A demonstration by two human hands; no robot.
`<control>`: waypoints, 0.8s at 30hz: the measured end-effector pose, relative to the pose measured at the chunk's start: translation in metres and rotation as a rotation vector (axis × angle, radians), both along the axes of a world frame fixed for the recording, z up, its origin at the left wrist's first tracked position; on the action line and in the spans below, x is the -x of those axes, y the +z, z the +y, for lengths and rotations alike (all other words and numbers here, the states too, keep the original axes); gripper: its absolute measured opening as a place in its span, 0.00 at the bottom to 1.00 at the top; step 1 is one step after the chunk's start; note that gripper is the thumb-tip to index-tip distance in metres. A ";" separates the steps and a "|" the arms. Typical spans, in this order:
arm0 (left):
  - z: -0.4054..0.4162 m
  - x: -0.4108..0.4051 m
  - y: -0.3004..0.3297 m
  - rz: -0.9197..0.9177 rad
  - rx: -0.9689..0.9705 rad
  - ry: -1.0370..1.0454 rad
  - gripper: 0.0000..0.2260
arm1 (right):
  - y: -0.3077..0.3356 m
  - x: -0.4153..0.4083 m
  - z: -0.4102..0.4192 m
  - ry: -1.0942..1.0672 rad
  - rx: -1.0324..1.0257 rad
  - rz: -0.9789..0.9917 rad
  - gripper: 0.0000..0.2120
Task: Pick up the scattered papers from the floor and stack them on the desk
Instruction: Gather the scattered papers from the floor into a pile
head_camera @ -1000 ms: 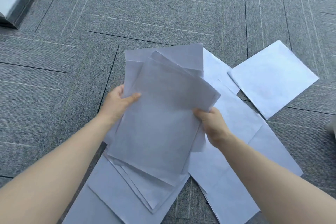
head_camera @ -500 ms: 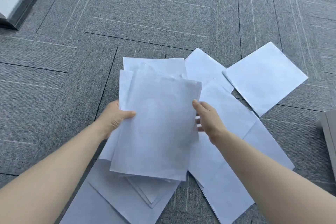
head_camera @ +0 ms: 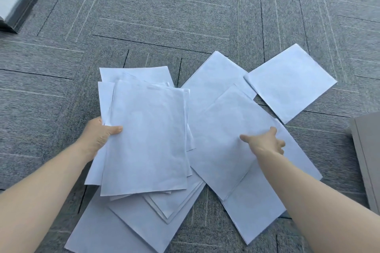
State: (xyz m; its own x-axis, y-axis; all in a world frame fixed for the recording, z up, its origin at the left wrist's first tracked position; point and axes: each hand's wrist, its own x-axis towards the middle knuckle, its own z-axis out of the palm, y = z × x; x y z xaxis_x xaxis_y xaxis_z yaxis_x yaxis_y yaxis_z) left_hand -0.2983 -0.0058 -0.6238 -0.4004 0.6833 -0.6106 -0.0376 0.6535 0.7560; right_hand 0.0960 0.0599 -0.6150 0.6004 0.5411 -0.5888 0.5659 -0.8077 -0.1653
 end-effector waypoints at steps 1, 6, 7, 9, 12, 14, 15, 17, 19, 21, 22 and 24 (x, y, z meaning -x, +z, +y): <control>-0.001 -0.001 0.001 0.005 0.004 -0.002 0.12 | 0.000 0.003 0.000 0.002 0.004 0.000 0.45; -0.004 -0.006 0.001 0.018 0.031 -0.044 0.07 | -0.002 0.017 0.003 -0.020 -0.027 0.053 0.46; -0.004 -0.007 0.002 0.016 0.040 -0.049 0.08 | -0.002 0.017 0.004 -0.018 -0.031 0.059 0.46; -0.004 -0.004 0.002 0.019 0.065 -0.072 0.13 | -0.003 0.013 0.005 0.011 -0.031 0.024 0.46; -0.005 -0.007 0.004 0.009 0.082 -0.096 0.15 | -0.005 0.001 0.006 0.011 -0.034 -0.050 0.48; -0.006 -0.013 0.004 -0.007 0.078 -0.099 0.14 | -0.006 -0.004 0.006 -0.007 -0.031 -0.062 0.48; -0.007 -0.017 0.004 -0.012 0.076 -0.097 0.14 | -0.006 -0.004 0.007 -0.005 -0.031 -0.060 0.48; -0.007 -0.022 0.002 -0.020 0.074 -0.105 0.14 | -0.006 -0.001 0.011 0.004 -0.032 -0.038 0.47; -0.006 -0.026 0.000 -0.022 0.079 -0.117 0.12 | -0.004 0.003 0.015 -0.036 -0.042 0.007 0.47; -0.004 -0.029 -0.001 -0.027 0.074 -0.132 0.10 | -0.004 0.004 0.018 -0.074 -0.071 0.035 0.47; -0.004 -0.030 -0.001 -0.025 0.073 -0.138 0.10 | -0.003 0.003 0.018 -0.082 -0.091 0.043 0.47; -0.002 -0.032 -0.003 -0.024 0.074 -0.147 0.10 | -0.002 0.000 0.014 -0.089 -0.135 0.061 0.46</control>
